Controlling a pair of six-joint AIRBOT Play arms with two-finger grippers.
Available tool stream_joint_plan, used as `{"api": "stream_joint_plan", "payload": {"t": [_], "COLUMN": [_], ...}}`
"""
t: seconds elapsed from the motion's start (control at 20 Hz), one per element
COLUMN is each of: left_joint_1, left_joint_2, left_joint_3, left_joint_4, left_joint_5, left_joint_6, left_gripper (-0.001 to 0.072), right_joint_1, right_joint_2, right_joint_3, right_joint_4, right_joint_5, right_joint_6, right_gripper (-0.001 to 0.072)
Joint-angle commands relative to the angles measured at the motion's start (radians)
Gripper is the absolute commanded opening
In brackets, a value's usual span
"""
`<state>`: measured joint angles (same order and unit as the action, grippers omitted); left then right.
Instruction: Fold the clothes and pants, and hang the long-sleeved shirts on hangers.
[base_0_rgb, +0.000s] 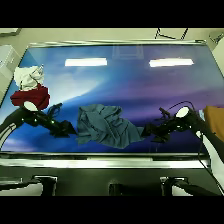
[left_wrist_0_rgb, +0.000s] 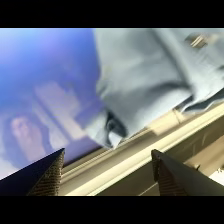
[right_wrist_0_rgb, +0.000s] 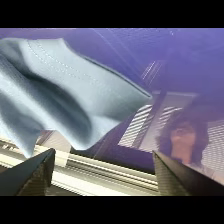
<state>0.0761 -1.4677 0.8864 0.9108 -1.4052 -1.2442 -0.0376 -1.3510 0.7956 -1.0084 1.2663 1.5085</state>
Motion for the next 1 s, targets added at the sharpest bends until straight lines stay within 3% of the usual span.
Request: {"api": "stream_joint_plan", "payload": {"t": [0.0, 0.25, 0.3, 0.4, 0.45, 0.7, 0.85, 0.9, 0.95], "left_joint_1": [-0.039, -0.127, -0.14, -0.158, -0.162, -0.163, -0.163, -0.163, -0.163], "left_joint_2": [0.005, 0.004, 0.004, 0.005, 0.005, 0.028, 0.059, 0.068, 0.075], "left_joint_3": [-0.129, -0.166, -0.166, -0.166, -0.166, -0.166, -0.166, -0.166, -0.166], "left_joint_4": [-0.06, -0.127, -0.126, -0.126, -0.127, -0.126, -0.126, -0.126, -0.126], "left_joint_5": [0.111, 0.23, 0.248, 0.269, 0.269, 0.268, 0.266, 0.266, 0.267], "left_joint_6": [0.031, 0.028, 0.01, 0.003, 0.007, 0.011, 0.011, 0.011, 0.014], "left_gripper": [0.0591, 0.0573, 0.0481, 0.0144, 0.0035, 0.0027, 0.0027, 0.0027, 0.0027], "right_joint_1": [0.001, 0.001, 0.001, 0.017, 0.04, 0.157, 0.161, 0.161, 0.161], "right_joint_2": [0.0, 0.0, 0.0, 0.0, 0.0, 0.0, -0.001, -0.004, -0.009], "right_joint_3": [0.0, 0.0, -0.002, -0.015, -0.029, -0.06, -0.06, -0.06, -0.06], "right_joint_4": [0.005, 0.006, 0.006, 0.013, 0.023, 0.128, 0.155, 0.156, 0.159], "right_joint_5": [0.015, 0.029, 0.033, 0.024, 0.005, -0.185, -0.27, -0.274, -0.269], "right_joint_6": [-0.001, 0.006, 0.006, 0.006, 0.006, -0.005, 0.04, 0.056, 0.059], "right_gripper": [0.071, 0.071, 0.0711, 0.0712, 0.0714, 0.0717, 0.0694, 0.0632, 0.042]}}
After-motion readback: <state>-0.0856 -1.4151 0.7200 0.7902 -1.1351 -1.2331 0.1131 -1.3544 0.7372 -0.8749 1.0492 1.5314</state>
